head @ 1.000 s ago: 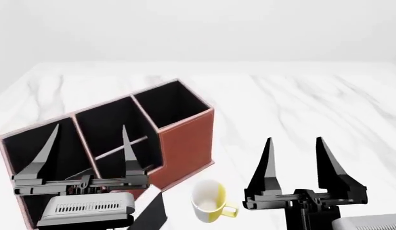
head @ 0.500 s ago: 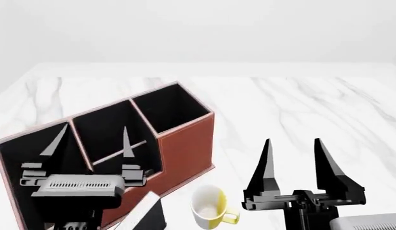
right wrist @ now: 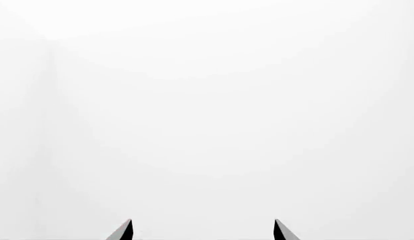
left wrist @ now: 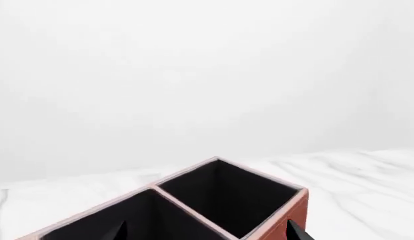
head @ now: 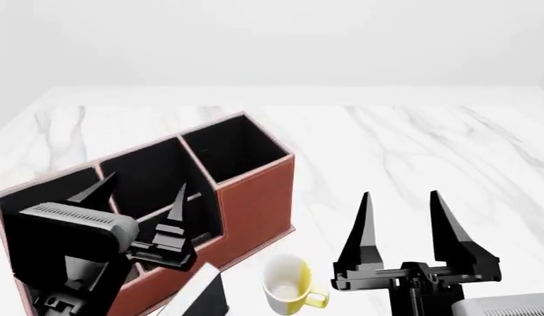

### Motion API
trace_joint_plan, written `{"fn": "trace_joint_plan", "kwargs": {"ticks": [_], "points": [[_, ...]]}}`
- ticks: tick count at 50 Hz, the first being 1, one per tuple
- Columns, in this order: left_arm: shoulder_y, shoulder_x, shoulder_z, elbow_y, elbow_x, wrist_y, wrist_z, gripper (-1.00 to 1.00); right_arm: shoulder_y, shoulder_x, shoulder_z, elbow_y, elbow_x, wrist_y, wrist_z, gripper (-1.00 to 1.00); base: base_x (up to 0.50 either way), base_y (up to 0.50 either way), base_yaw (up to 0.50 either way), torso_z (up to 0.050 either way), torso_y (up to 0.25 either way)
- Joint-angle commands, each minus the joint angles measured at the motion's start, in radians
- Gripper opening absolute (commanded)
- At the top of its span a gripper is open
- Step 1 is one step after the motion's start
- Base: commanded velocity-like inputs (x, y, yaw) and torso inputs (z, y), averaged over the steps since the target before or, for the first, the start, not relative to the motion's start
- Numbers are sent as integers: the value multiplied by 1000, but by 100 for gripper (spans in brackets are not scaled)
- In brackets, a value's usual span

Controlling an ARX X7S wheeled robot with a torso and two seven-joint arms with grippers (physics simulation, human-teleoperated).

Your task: Pick up the book and place it in the right compartment of the caddy.

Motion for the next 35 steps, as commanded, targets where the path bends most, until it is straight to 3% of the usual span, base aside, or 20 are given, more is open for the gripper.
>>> {"fn": "trace_joint_plan", "kwargs": {"ticks": [1,7,8,20,35], "points": [[-202,-65,-180,14,-599,-287,-250,100,-1,-5,9,-5,-10,4,-15,100,0,0,0,0,0],[-271,-90,-152,-12,-755,-309,-375,100,2,-3,6,1,-8,3,-13,100,0,0,0,0,0],[-288,-97,-126,-36,-823,-313,-440,100,2,-2,5,0,-6,4,-12,100,0,0,0,0,0],[-405,-118,18,-123,-1148,-205,-727,100,-2,5,-6,6,-10,1,-7,100,0,0,0,0,0],[-430,-108,107,-205,-1207,-170,-791,100,-1,10,-17,18,-8,5,1,100,0,0,0,0,0]]}}
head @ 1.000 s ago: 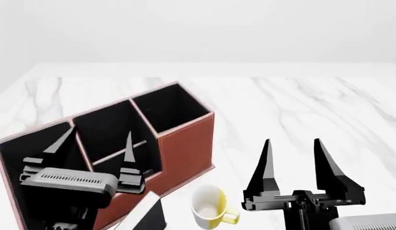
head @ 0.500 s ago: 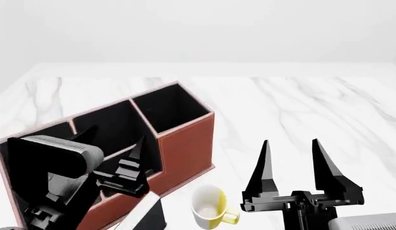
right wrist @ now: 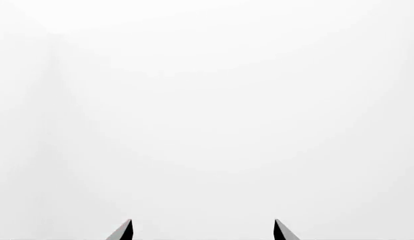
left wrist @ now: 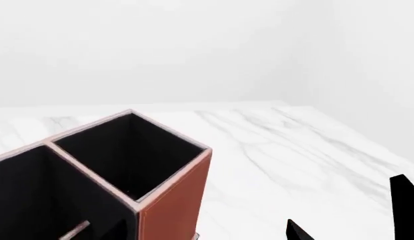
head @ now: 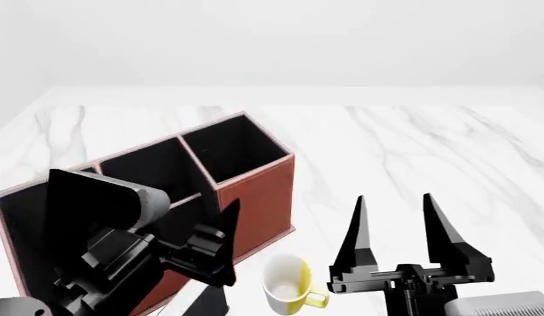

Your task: Pick up the book and place it in the right compartment of the caddy.

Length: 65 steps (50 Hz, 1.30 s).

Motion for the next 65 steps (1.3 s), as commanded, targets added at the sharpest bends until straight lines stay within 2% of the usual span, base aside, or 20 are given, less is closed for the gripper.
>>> {"fn": "trace_joint_plan", "kwargs": {"ticks": [1,14,39,65], "points": [[-42,16,48,-87,-75,35,-67,100,1,-10,10,7,-12,4,-14,100,0,0,0,0,0],[-6,9,120,-111,-99,29,-118,100,1,-3,3,10,-14,8,-5,100,0,0,0,0,0],[92,10,136,-83,-80,48,-140,100,3,7,-12,28,-19,2,6,100,0,0,0,0,0],[86,-44,200,-156,-60,15,-169,100,4,19,-22,27,-15,3,19,100,0,0,0,0,0]]}}
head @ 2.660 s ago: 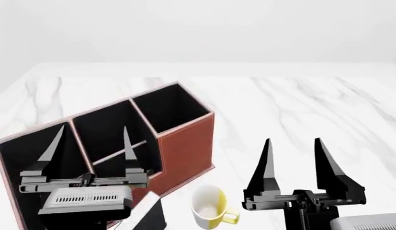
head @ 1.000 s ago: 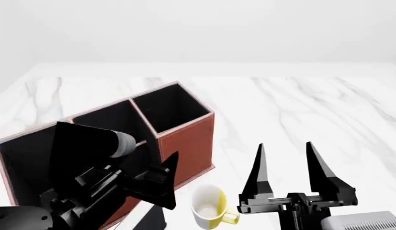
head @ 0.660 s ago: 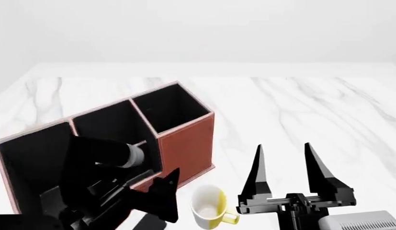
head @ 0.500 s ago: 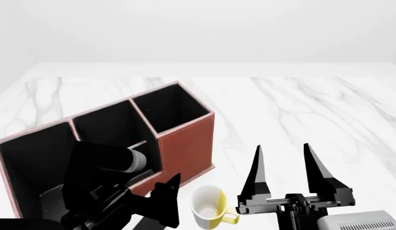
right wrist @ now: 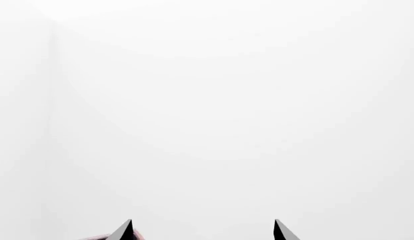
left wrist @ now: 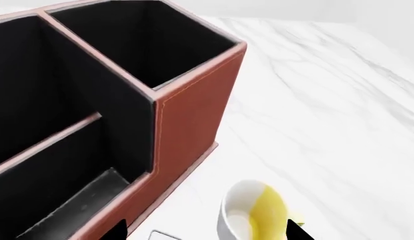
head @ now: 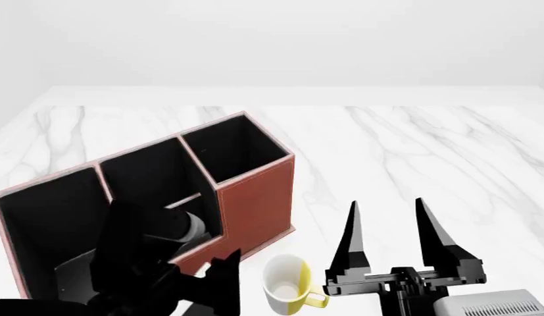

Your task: Pick up the book and place it in the right compartment of the caddy.

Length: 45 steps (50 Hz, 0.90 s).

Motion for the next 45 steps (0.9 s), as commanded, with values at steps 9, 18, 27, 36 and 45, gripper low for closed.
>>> {"fn": "trace_joint_plan", "kwargs": {"ticks": [9,18,27,36,45], "points": [[50,-9,12,-17,65,-23,43,100,1,-6,10,-5,-10,3,-11,100,0,0,0,0,0],[81,-15,19,-13,109,-39,65,100,1,-3,6,-2,-9,1,-7,100,0,0,0,0,0],[93,-21,30,-17,132,-47,72,100,2,1,3,-4,-8,1,-3,100,0,0,0,0,0],[75,-45,64,-11,112,-65,37,100,5,3,3,-2,-6,-2,3,100,0,0,0,0,0],[63,-55,89,-53,195,-107,77,100,2,7,-1,1,-6,-8,6,100,0,0,0,0,0]]}}
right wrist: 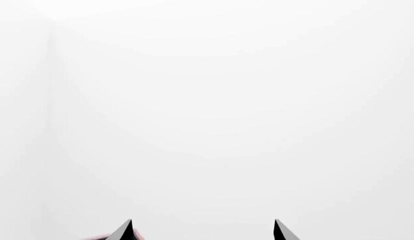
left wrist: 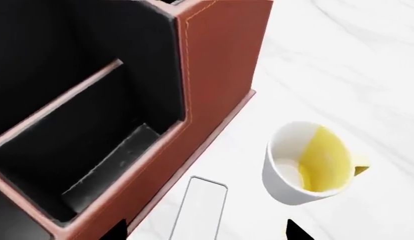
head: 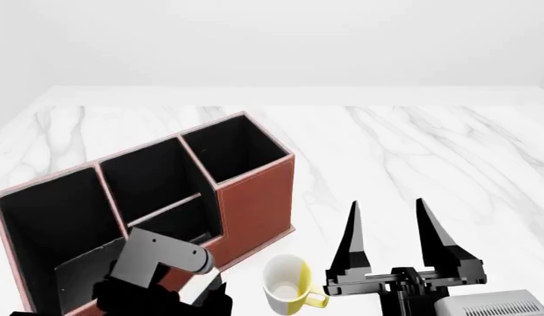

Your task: Pick up the book and place it in the right compartment of the caddy.

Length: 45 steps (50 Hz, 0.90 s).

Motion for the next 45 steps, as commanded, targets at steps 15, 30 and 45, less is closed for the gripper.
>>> {"fn": "trace_joint_plan", "kwargs": {"ticks": [15,30,45], "points": [[-4,3,26,-38,107,-25,71,100,-2,-5,10,3,-8,-10,-12,100,0,0,0,0,0],[14,4,41,-39,146,-22,111,100,1,0,5,7,-7,-11,-6,100,0,0,0,0,0],[40,-4,48,-51,204,-14,157,100,1,5,-2,10,-6,-14,-2,100,0,0,0,0,0]]}}
